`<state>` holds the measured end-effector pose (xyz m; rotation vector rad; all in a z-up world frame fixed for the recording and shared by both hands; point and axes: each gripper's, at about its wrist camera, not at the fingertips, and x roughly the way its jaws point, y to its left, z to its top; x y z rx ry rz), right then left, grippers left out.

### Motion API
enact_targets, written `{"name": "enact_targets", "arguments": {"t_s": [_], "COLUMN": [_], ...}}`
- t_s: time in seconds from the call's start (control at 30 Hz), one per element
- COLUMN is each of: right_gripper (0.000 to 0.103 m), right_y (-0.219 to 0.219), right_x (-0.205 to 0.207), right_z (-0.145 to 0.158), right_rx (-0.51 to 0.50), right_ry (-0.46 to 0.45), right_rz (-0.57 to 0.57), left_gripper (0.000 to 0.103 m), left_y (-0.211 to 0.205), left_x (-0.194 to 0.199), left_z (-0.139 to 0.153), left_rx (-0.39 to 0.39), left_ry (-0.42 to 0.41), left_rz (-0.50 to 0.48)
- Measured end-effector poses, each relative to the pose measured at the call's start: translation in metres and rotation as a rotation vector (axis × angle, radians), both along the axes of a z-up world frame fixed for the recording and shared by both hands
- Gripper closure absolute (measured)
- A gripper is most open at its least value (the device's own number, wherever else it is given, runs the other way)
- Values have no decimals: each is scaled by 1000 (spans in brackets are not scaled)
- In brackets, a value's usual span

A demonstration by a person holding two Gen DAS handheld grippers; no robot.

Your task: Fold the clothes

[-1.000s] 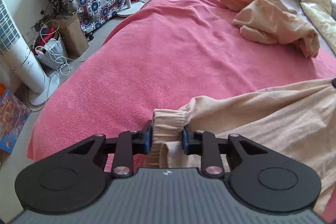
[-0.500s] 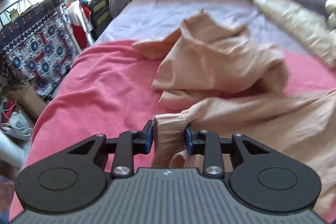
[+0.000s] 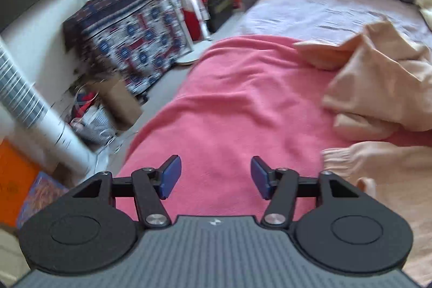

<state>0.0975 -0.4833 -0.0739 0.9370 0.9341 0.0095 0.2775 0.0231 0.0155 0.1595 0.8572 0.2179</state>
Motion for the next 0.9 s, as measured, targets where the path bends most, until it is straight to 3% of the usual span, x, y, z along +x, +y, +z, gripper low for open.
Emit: {"name": "enact_targets", "arguments": {"t_s": [0.1, 0.2, 0.3, 0.4, 0.5, 0.6, 0.7, 0.8, 0.87, 0.9], "right_gripper": [31, 31, 32, 87, 88, 88, 88, 88, 78, 58], "right_y": [-4, 2, 6, 12, 11, 8, 6, 6, 8, 10], "right_x": [-2, 10, 25, 37, 28, 15, 17, 20, 21, 20], "right_z": [-21, -28, -28, -28, -14, 14, 4, -14, -12, -12], "right_rx": [228, 258, 284, 294, 298, 293, 198, 235, 235, 245], "right_ry": [-33, -68, -60, 24, 27, -36, 63, 123, 100, 88], "right_rz": [-52, -58, -46, 7, -3, -30, -41, -87, -79, -71], "left_gripper": [46, 44, 41, 41, 42, 43, 41, 41, 40, 40], "left_y": [-10, -34, -64, -80, -75, -75, -95, -125, -139, -145], "left_x": [-37, -70, -90, -96, -102, -118, -141, -164, -174, -178], "left_z": [12, 17, 8, -6, -5, 0, -5, -19, -26, -30], "left_rx": [-47, -139, -167, -151, -166, -61, 79, 223, 279, 296], "left_ry": [-38, -28, 2, 55, 54, 25, 24, 2, -24, -38], "left_rz": [-142, -300, -423, -407, -332, -370, -546, -755, -864, -906]}}
